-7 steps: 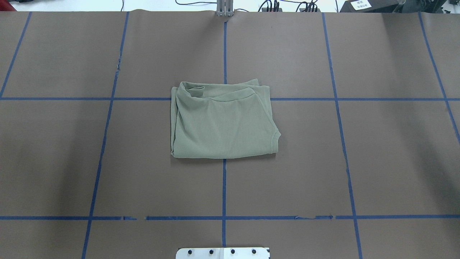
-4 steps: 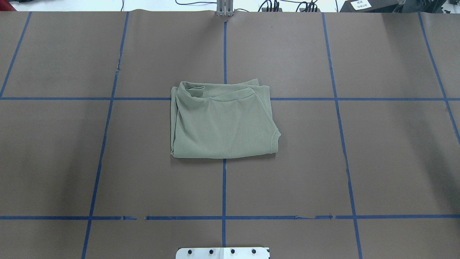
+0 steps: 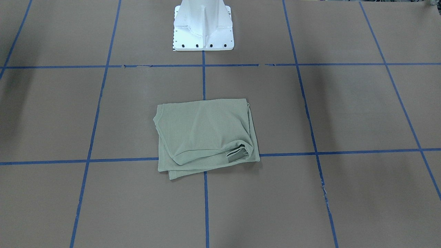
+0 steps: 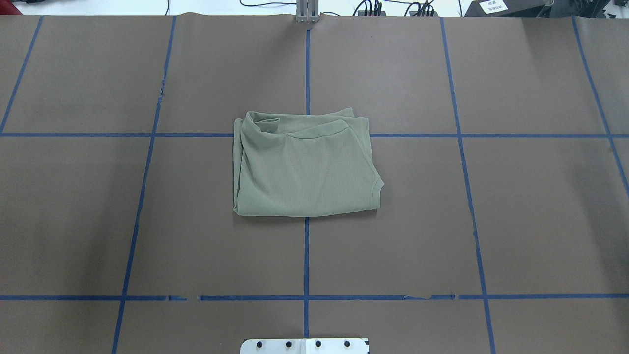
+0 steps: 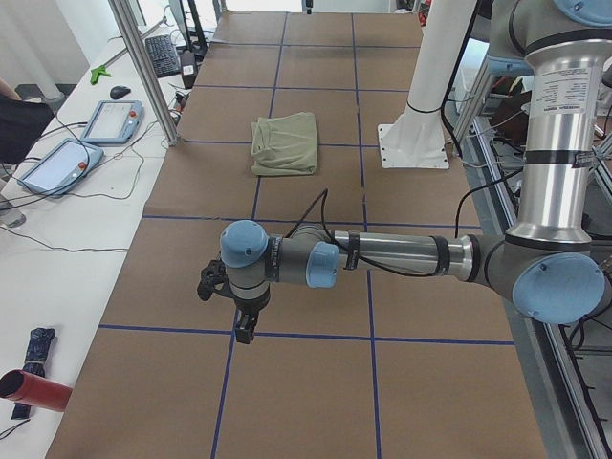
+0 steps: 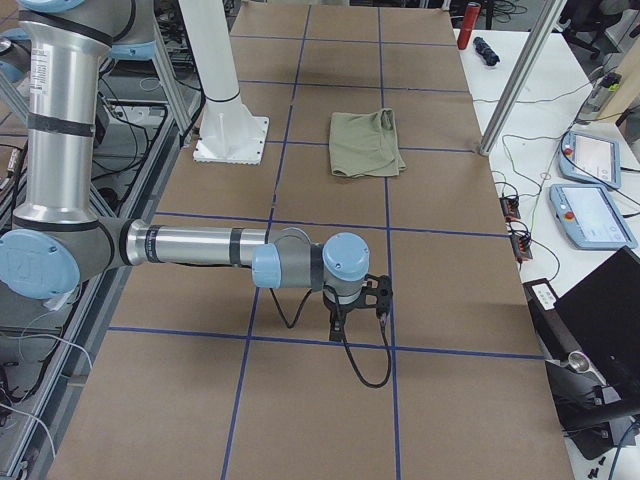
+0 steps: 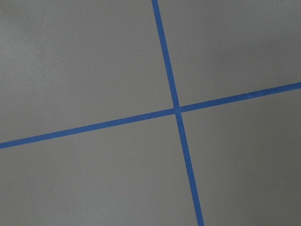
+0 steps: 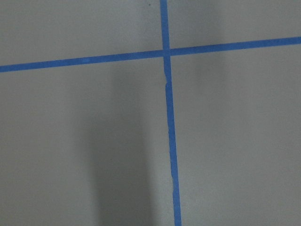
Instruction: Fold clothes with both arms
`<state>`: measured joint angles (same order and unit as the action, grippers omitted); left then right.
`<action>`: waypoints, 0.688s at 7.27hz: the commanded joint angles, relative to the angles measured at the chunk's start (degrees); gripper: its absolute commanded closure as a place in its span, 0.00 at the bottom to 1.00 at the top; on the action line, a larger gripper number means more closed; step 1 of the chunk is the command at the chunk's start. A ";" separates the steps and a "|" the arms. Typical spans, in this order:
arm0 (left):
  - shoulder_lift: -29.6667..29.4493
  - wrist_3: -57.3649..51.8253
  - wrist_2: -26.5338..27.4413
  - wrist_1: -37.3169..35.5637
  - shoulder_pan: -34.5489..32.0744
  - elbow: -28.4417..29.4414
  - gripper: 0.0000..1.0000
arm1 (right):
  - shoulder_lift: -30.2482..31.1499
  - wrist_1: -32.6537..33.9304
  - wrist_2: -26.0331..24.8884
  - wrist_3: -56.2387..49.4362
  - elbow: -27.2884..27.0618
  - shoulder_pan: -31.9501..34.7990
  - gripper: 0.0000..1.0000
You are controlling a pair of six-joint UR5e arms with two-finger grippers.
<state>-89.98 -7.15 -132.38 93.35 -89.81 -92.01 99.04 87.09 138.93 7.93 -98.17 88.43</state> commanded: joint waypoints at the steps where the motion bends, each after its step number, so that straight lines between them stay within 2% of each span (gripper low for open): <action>1: 0.07 0.03 0.37 0.08 0.07 -0.01 0.00 | 0.37 0.53 0.12 0.07 -1.49 1.22 0.00; 3: 0.07 0.03 0.37 0.08 0.07 -0.19 0.00 | 0.54 1.06 0.64 0.07 -2.02 0.96 0.00; 5: -0.02 0.03 0.46 0.08 0.07 -0.19 0.00 | 0.54 7.43 0.47 -0.19 -6.74 1.74 0.00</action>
<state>-89.97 -7.12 -131.96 93.43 -89.74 -92.17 99.57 90.59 139.45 7.94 -102.12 89.68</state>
